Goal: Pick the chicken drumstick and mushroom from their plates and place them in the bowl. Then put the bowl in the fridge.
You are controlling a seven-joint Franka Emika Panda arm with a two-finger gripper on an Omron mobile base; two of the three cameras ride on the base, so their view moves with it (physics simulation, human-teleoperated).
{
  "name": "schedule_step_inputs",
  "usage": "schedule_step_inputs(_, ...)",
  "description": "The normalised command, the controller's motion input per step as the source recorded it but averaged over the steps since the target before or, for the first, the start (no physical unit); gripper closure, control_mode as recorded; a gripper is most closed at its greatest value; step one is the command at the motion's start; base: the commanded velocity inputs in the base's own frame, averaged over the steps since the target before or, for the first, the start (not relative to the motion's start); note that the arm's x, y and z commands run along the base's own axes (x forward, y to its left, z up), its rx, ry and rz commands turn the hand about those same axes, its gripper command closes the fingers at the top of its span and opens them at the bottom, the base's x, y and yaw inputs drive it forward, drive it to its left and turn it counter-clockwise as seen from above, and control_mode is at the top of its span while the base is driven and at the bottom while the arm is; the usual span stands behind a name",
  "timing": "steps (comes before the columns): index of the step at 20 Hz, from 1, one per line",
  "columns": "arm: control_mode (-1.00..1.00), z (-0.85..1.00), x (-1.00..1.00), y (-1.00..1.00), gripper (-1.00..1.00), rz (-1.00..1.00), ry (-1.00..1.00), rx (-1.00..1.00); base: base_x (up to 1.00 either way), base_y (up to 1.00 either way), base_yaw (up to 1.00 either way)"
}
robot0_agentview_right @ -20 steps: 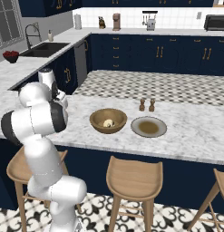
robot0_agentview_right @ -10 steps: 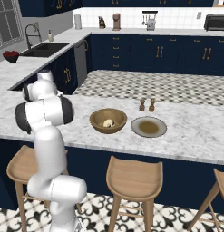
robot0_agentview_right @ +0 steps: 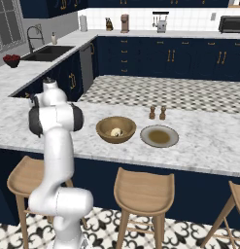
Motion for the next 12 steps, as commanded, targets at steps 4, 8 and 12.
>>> schedule_step_inputs(4,-1.00,-0.26,0.56,0.26,-1.00,0.00,0.03,0.00,0.00,0.00,0.00)
schedule_step_inputs(8,-1.00,-0.34,0.45,0.20,-1.00,0.00,0.02,0.00,0.00,0.00,0.00)
schedule_step_inputs(12,-1.00,-0.32,0.15,0.07,-1.00,0.00,0.03,0.00,0.00,0.00,0.00)
